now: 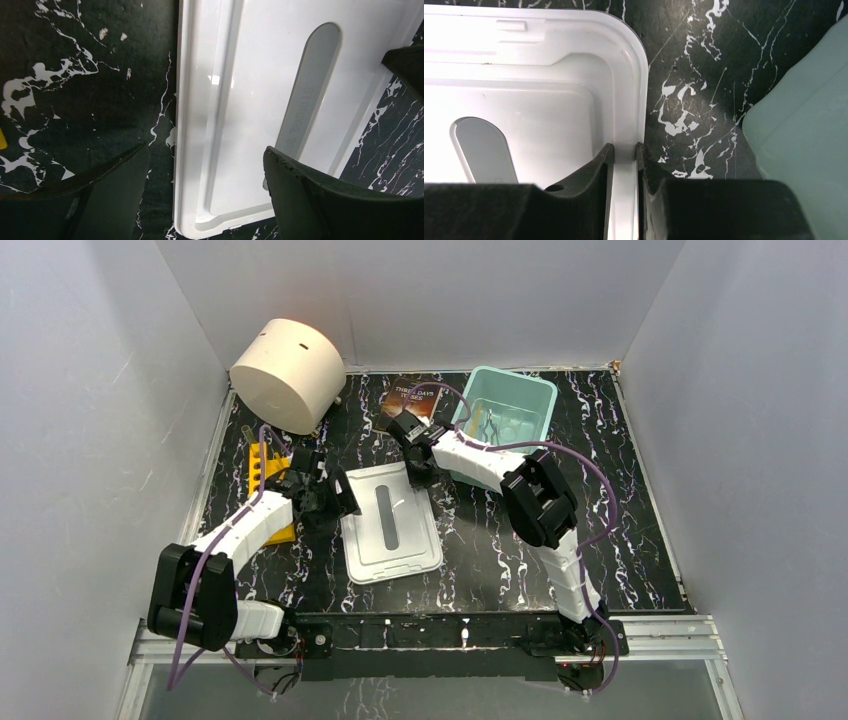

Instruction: Organize the chemistry lab equipment

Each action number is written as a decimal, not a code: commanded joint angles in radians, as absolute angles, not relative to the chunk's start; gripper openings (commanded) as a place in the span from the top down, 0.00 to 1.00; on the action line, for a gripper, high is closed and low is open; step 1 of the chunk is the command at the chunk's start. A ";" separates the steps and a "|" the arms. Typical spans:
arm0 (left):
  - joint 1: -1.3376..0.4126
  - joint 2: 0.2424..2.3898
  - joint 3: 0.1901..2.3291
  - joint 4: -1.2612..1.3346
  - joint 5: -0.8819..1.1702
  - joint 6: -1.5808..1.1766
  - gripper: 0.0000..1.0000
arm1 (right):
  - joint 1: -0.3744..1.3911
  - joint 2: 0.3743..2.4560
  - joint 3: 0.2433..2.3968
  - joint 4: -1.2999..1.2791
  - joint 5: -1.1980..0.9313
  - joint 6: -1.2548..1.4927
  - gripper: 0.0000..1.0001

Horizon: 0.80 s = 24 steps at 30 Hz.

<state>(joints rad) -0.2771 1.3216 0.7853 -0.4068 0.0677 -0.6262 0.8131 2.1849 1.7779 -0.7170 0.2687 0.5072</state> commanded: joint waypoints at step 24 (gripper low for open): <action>-0.276 1.107 0.682 -0.143 0.303 -0.726 0.22 | 0.680 2.104 1.719 -0.447 -0.197 0.370 0.88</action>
